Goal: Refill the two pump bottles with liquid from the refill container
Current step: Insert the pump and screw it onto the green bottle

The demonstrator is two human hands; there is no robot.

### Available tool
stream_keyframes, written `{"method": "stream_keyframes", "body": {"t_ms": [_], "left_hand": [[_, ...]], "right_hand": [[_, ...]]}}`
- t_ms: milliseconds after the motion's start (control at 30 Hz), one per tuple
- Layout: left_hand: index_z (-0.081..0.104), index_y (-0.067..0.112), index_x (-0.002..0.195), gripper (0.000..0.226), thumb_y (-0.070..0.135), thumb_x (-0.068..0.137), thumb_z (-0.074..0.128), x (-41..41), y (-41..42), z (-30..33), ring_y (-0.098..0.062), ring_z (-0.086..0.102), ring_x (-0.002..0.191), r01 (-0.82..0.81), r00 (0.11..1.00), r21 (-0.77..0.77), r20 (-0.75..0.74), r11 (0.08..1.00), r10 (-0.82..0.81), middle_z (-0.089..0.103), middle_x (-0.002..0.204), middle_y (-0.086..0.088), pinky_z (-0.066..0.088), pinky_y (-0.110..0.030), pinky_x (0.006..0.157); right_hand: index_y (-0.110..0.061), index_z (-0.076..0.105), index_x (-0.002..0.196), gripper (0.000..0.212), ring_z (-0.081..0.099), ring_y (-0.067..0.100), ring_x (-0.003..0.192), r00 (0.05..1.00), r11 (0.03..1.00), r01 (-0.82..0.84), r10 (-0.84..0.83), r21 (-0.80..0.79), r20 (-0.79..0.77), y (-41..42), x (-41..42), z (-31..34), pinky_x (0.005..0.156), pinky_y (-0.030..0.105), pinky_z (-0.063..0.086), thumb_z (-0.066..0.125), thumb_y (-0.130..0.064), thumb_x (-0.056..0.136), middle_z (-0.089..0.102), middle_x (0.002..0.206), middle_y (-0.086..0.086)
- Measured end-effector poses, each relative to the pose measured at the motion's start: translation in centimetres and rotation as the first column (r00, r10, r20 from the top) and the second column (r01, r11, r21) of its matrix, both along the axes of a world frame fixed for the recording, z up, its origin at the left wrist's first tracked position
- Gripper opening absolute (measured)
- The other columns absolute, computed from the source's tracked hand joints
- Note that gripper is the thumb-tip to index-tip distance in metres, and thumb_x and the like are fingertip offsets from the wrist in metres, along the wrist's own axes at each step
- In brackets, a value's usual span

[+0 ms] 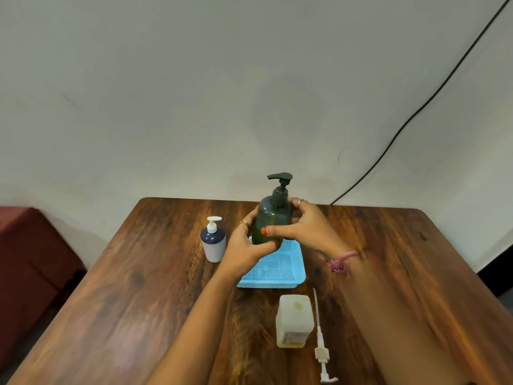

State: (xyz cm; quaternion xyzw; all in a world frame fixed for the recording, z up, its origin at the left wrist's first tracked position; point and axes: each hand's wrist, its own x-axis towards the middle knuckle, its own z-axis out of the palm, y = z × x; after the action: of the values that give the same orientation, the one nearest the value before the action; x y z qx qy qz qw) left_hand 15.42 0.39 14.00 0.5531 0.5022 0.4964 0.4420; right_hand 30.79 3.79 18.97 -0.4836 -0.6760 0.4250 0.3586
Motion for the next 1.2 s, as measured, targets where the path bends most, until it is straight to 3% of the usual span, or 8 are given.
{"method": "stream_keyframes", "body": {"t_ms": [100,233,333,433,667,800,933,1200], "left_hand": [[0.041,0.020,0.140,0.073,0.004,0.078,0.076,-1.7,-0.3,-1.6,-0.006,0.058,0.113,-0.028,0.998,-0.061,-0.049,0.998,0.025,0.056,0.130,0.005,0.051,-0.014,0.081],[0.047,0.013,0.137,0.065,0.010,0.079,0.076,-4.6,-0.6,-4.6,-0.017,0.054,0.122,-0.113,0.991,-0.219,-0.102,0.969,0.093,0.054,0.136,0.002,0.049,-0.034,0.100],[0.055,0.007,0.128,0.050,0.004,0.081,0.072,-6.9,-1.1,-6.6,-0.018,0.064,0.108,-0.157,0.988,-0.318,-0.046,0.935,0.150,0.063,0.127,-0.009,0.055,-0.034,0.091],[0.059,0.006,0.121,0.039,0.003,0.084,0.069,-8.4,-2.0,-8.2,-0.017,0.066,0.101,-0.154,0.987,-0.390,-0.018,0.908,0.160,0.067,0.117,-0.010,0.056,-0.029,0.084],[0.060,0.009,0.121,0.035,0.003,0.087,0.064,-11.1,-2.2,-9.5,-0.014,0.063,0.095,-0.149,0.989,-0.451,-0.061,0.880,0.136,0.066,0.114,-0.006,0.053,-0.019,0.073],[0.060,0.010,0.120,0.034,0.004,0.087,0.064,-12.5,-1.5,-10.1,-0.011,0.061,0.091,-0.129,0.992,-0.470,-0.062,0.873,0.113,0.065,0.114,-0.004,0.050,-0.016,0.069],[0.061,0.011,0.120,0.033,0.004,0.087,0.063,-13.7,-1.0,-10.8,-0.015,0.062,0.096,-0.126,0.992,-0.493,-0.073,0.861,0.103,0.065,0.115,-0.007,0.051,-0.021,0.073],[0.061,0.011,0.117,0.030,0.004,0.088,0.062,-14.6,-0.2,-11.9,-0.006,0.058,0.082,-0.123,0.992,-0.535,-0.059,0.836,0.108,0.065,0.108,-0.002,0.046,-0.016,0.065]], "right_hand": [[-0.027,0.058,0.111,0.059,0.064,0.006,0.096,1.000,1.000,0.009,-0.009,-0.010,-0.003,0.5,-1.6,-1.0,0.080,0.020,0.053,0.088,-0.026,0.060,0.066,0.107,-0.009],[-0.027,0.058,0.108,0.058,0.064,0.009,0.097,0.998,0.997,0.058,-0.057,-0.046,0.023,1.6,-3.7,-2.5,0.083,0.025,0.054,0.089,-0.020,0.060,0.065,0.104,-0.011],[-0.028,0.055,0.103,0.053,0.061,0.005,0.090,0.994,0.992,0.108,-0.105,-0.070,0.036,2.1,-5.1,-4.1,0.075,0.019,0.052,0.087,-0.014,0.063,0.060,0.094,-0.017],[-0.020,0.056,0.110,0.053,0.059,0.010,0.090,0.986,0.981,0.156,-0.148,-0.112,0.079,2.6,-6.3,-6.5,0.068,0.012,0.046,0.085,-0.012,0.066,0.060,0.099,-0.009],[-0.008,0.053,0.125,0.065,0.051,0.013,0.098,0.949,0.948,0.267,-0.227,-0.173,0.219,3.8,-8.9,-11.7,0.086,0.024,0.042,0.084,-0.011,0.068,0.060,0.123,0.006],[-0.006,0.051,0.129,0.072,0.055,0.024,0.113,0.934,0.925,0.316,-0.264,-0.212,0.241,4.6,-10.0,-13.9,0.099,0.033,0.041,0.085,-0.010,0.066,0.058,0.127,0.008],[-0.008,0.056,0.125,0.074,0.056,0.026,0.113,0.919,0.912,0.341,-0.273,-0.226,0.285,5.3,-10.8,-16.2,0.099,0.036,0.043,0.088,-0.016,0.059,0.061,0.124,0.008],[-0.009,0.051,0.129,0.082,0.053,0.026,0.116,0.897,0.893,0.381,-0.295,-0.240,0.329,5.8,-11.0,-18.5,0.103,0.039,0.043,0.089,-0.018,0.057,0.056,0.128,0.008]]}}
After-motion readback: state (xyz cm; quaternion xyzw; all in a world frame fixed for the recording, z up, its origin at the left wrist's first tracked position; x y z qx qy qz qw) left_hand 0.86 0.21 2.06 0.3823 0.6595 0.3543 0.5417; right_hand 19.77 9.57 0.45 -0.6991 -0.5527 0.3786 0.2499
